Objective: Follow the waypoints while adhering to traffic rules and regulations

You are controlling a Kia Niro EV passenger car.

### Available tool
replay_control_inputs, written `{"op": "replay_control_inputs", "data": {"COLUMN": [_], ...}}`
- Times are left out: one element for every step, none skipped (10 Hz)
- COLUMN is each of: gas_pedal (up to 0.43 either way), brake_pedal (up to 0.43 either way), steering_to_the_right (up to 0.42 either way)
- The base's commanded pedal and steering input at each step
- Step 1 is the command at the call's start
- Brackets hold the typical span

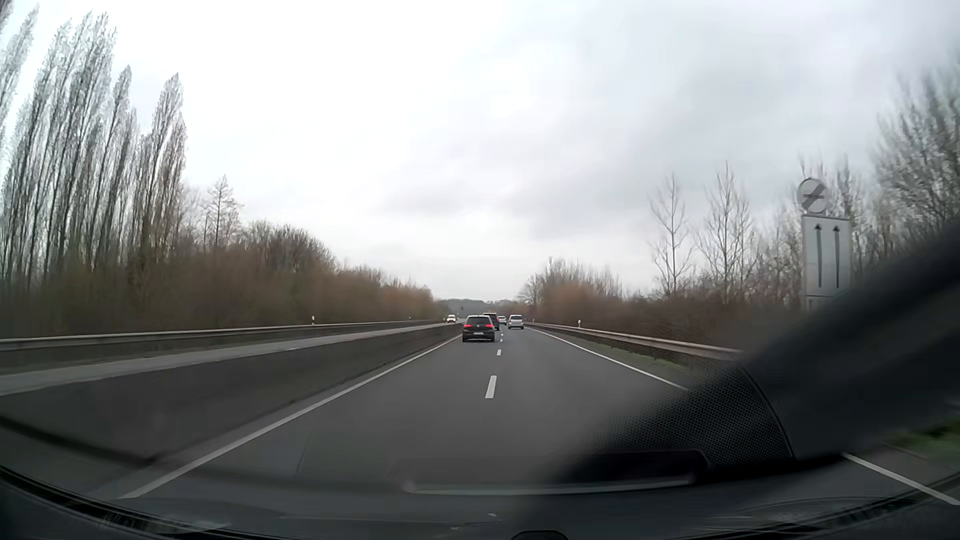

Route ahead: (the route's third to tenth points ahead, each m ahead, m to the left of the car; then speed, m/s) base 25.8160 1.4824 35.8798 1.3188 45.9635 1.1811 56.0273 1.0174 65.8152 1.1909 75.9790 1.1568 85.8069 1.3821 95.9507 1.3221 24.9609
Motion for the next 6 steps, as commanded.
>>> {"op": "replay_control_inputs", "data": {"gas_pedal": [0.059,0.087,0.098,0.110,0.118,0.130], "brake_pedal": [0.000,0.000,0.000,0.000,0.000,0.000], "steering_to_the_right": [-0.003,-0.003,-0.002,0.001,0.001,0.001]}}
